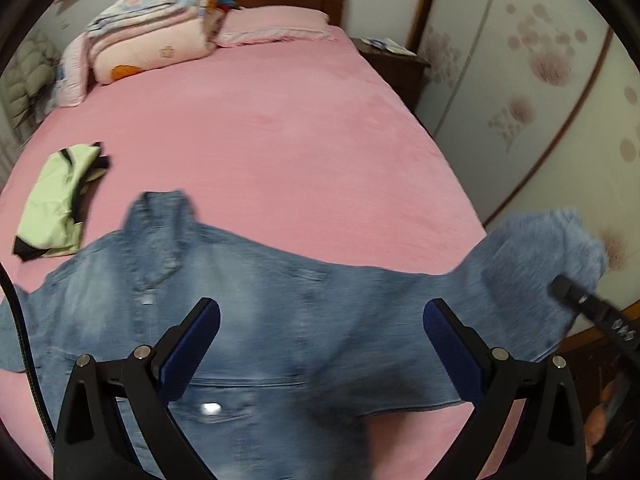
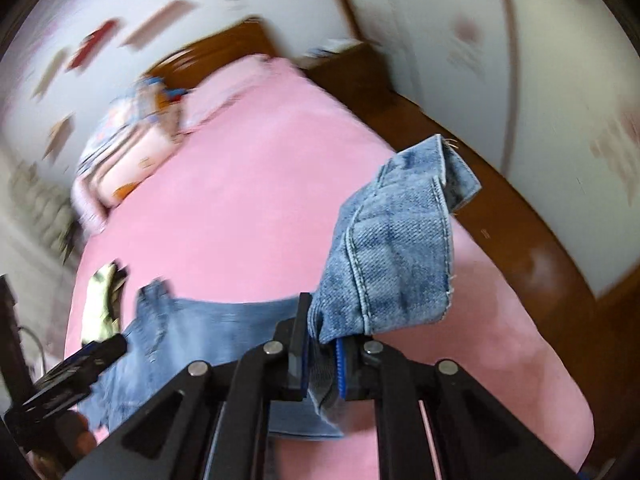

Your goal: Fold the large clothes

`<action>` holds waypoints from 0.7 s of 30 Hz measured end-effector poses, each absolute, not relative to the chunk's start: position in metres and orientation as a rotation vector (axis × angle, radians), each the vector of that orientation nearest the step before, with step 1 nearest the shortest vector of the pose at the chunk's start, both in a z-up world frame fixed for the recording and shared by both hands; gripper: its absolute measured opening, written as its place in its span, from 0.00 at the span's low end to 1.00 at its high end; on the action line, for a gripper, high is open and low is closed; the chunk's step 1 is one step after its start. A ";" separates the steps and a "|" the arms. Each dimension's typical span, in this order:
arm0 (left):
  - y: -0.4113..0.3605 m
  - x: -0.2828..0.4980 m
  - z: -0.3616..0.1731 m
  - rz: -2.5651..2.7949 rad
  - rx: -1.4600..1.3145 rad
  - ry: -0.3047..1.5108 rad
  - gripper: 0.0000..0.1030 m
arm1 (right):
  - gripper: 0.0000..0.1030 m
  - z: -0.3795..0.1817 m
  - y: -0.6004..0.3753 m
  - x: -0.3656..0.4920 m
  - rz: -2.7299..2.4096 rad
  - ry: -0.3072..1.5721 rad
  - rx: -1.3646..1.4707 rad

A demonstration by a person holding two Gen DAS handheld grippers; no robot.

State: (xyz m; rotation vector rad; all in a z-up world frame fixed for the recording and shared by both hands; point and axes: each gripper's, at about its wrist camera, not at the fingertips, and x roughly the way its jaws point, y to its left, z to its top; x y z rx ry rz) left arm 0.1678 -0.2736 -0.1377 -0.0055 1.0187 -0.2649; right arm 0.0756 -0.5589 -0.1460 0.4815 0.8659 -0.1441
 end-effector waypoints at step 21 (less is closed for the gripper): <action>0.045 0.235 -0.282 -0.289 -0.237 1.245 0.94 | 0.16 -0.294 -0.130 0.167 0.138 1.031 -0.147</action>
